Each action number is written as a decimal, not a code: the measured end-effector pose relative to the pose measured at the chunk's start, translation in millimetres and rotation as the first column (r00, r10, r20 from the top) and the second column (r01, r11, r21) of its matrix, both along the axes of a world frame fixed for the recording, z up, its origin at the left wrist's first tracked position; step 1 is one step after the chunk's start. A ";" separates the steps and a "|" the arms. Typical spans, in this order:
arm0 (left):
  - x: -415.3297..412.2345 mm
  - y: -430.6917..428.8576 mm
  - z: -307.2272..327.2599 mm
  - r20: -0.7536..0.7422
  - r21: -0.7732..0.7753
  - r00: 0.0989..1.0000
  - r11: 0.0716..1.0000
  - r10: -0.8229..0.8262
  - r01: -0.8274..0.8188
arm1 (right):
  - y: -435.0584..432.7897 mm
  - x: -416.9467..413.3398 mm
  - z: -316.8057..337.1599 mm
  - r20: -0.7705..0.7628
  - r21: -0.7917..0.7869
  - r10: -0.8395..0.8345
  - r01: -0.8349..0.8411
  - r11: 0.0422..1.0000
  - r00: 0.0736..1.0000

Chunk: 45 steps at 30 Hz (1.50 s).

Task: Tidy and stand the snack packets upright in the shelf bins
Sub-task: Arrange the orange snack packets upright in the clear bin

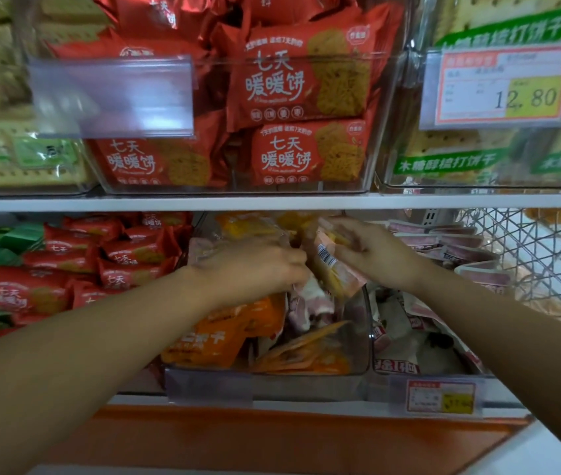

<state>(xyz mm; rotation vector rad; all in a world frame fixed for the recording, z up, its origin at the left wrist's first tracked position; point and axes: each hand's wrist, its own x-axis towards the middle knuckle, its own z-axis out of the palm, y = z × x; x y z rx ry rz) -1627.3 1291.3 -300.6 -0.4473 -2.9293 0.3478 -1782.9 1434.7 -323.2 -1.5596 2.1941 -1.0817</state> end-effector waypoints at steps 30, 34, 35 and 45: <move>-67.9 146.6 -20.3 -0.077 0.221 0.942 0.927 0.327 -0.304 | 186.2 3.7 2.6 -0.003 -0.006 -0.430 0.430 0.903 0.903; -63.2 139.2 -24.2 -0.046 0.257 0.935 0.909 0.352 -0.330 | 178.4 8.5 -9.8 -0.194 0.151 -0.283 0.314 0.937 0.939; -57.6 136.2 -20.6 -0.055 0.281 0.935 0.904 0.351 -0.323 | 174.4 9.7 -13.2 -0.225 0.182 -0.244 0.287 0.940 0.943; 36.6 42.3 -13.8 -0.207 0.544 0.823 0.761 0.529 -0.353 | 103.1 37.3 2.4 -0.319 0.091 -0.057 0.091 0.992 0.946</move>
